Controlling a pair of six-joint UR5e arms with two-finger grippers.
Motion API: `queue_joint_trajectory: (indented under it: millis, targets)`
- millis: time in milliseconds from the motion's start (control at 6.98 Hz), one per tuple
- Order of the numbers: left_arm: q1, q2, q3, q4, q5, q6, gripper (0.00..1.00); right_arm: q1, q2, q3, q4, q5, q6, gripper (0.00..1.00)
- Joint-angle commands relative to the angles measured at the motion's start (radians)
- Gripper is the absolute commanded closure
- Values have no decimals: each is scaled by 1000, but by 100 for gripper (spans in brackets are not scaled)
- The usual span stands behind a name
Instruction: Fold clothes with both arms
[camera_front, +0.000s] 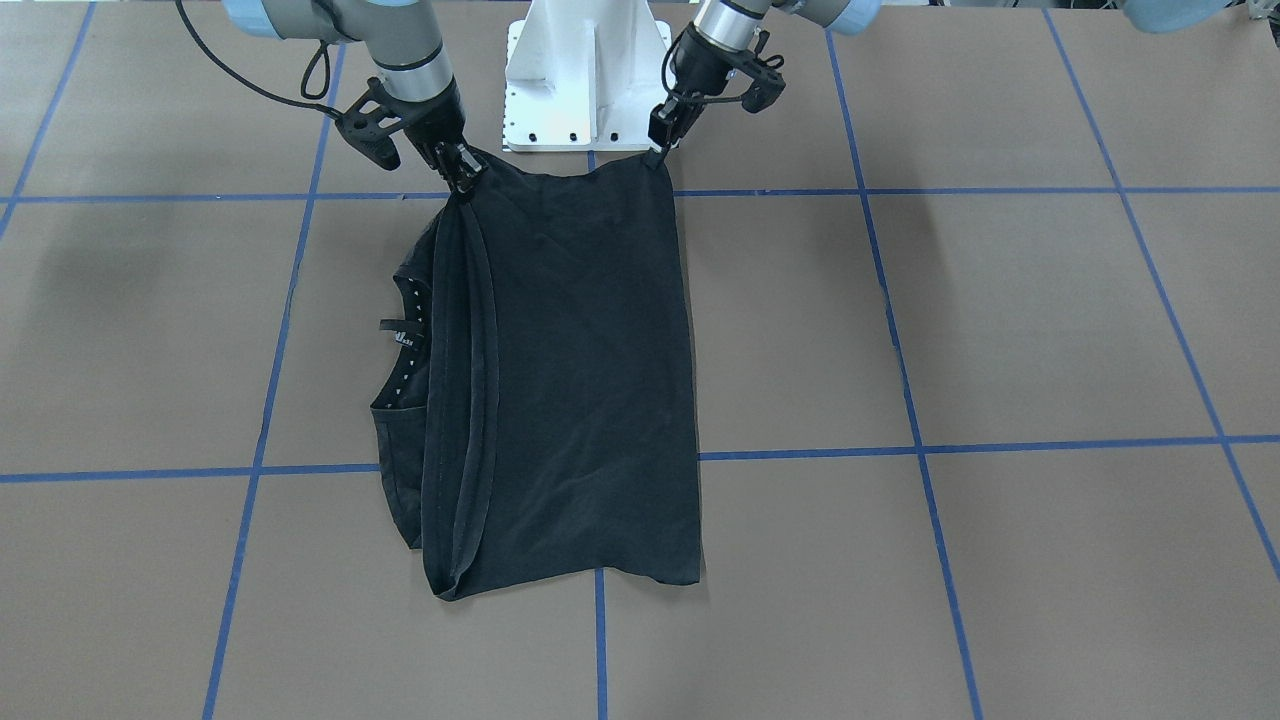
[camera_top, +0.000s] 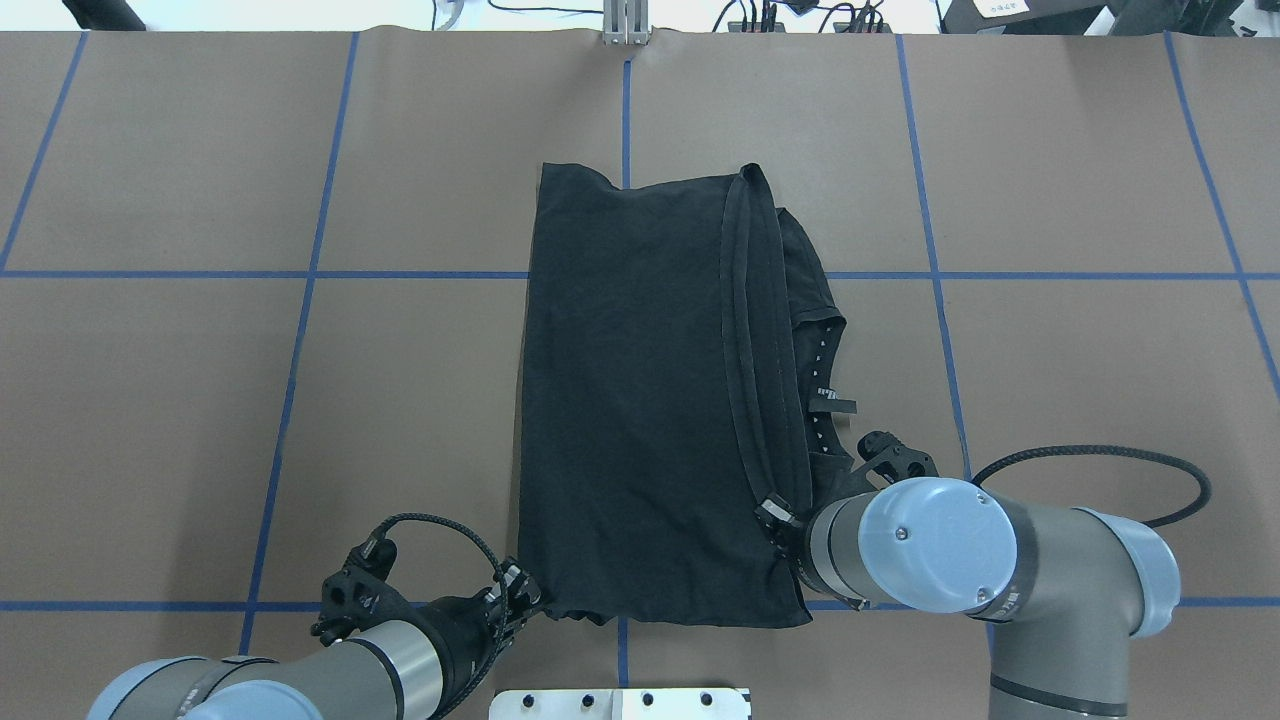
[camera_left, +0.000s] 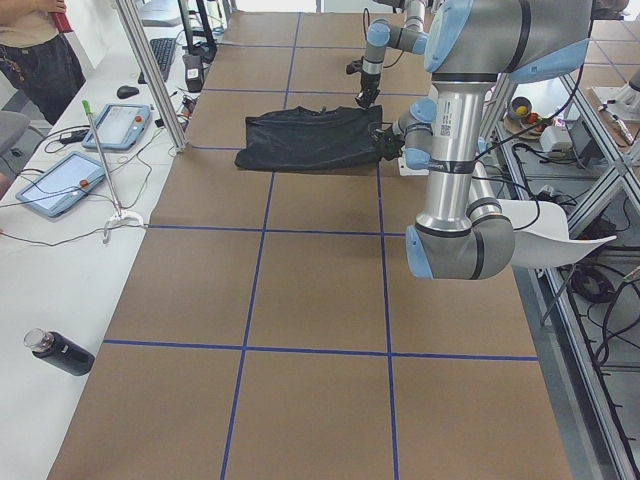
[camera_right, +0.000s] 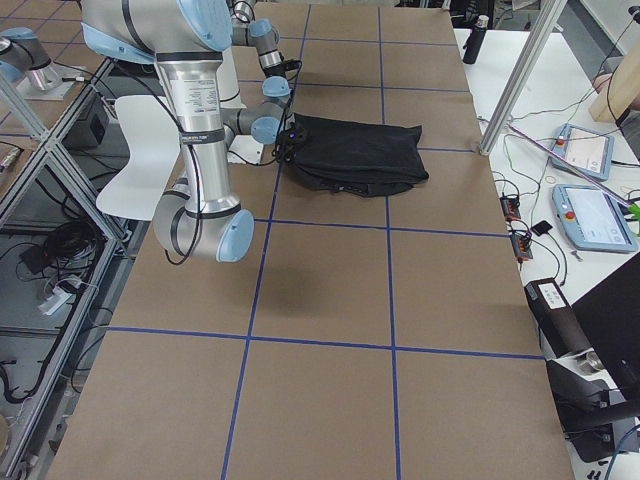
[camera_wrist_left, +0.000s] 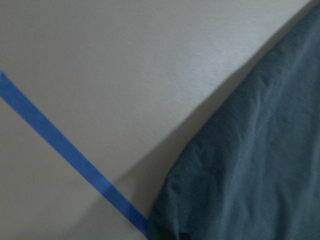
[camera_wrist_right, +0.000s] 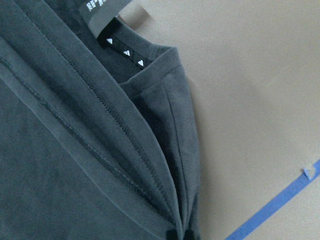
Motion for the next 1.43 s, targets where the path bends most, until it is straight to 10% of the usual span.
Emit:
queue_joint_trajectory:
  millis: [0, 573, 1289]
  targets:
    - [-2, -4, -35, 3, 0, -91, 100, 8, -5, 32, 0, 0, 12, 100]
    - [-246, -17, -26, 20, -147, -115, 100, 257, 58, 12, -3, 189, 138, 100]
    - [-501, -276, 219, 136, -305, 28, 100, 475, 283, -364, -2, 359, 98, 100]
